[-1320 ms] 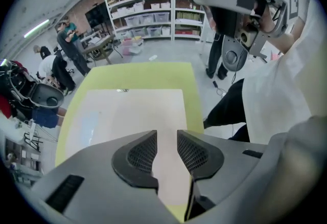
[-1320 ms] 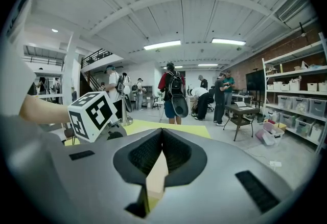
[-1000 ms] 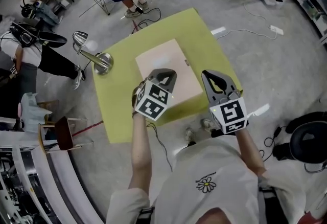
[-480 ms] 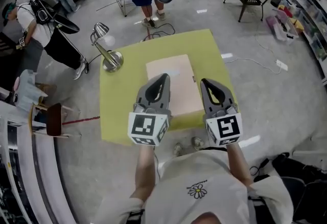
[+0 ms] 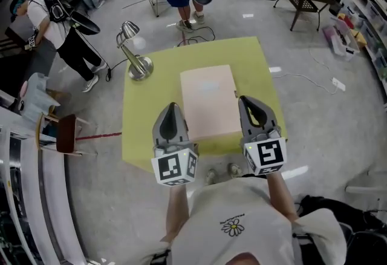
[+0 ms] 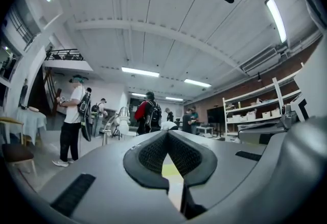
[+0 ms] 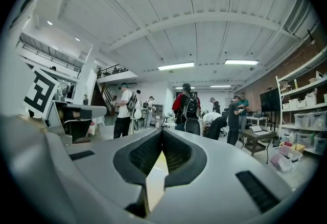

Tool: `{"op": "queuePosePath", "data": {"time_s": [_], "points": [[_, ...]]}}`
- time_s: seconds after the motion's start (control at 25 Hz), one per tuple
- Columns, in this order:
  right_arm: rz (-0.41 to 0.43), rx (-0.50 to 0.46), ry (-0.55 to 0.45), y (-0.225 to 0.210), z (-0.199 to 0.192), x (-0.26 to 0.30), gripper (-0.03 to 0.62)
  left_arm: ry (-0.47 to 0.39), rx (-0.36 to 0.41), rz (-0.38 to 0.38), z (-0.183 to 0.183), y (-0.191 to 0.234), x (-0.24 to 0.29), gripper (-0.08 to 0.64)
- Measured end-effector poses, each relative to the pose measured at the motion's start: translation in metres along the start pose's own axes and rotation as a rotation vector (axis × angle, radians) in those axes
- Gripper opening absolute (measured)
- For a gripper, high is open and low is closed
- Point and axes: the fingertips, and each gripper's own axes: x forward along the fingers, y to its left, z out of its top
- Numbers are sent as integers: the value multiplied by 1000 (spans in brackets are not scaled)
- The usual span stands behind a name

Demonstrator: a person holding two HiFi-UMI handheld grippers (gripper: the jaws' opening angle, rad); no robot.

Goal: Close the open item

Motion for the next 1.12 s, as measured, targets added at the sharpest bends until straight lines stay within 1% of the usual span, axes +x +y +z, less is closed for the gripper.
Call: {"op": "queuePosePath", "data": {"time_s": [0.28,0.52,1.12], "points": [[-9,21,16,0,-7,-6,12,-16,21,30,2,0,-5,14],[-15,18,17,-1,-4,-8,12,-19,12,46,3,6,-8,14],[-26,7,33,-2,-7,-11,12,-24,11,31,2,4,-8,14]]}}
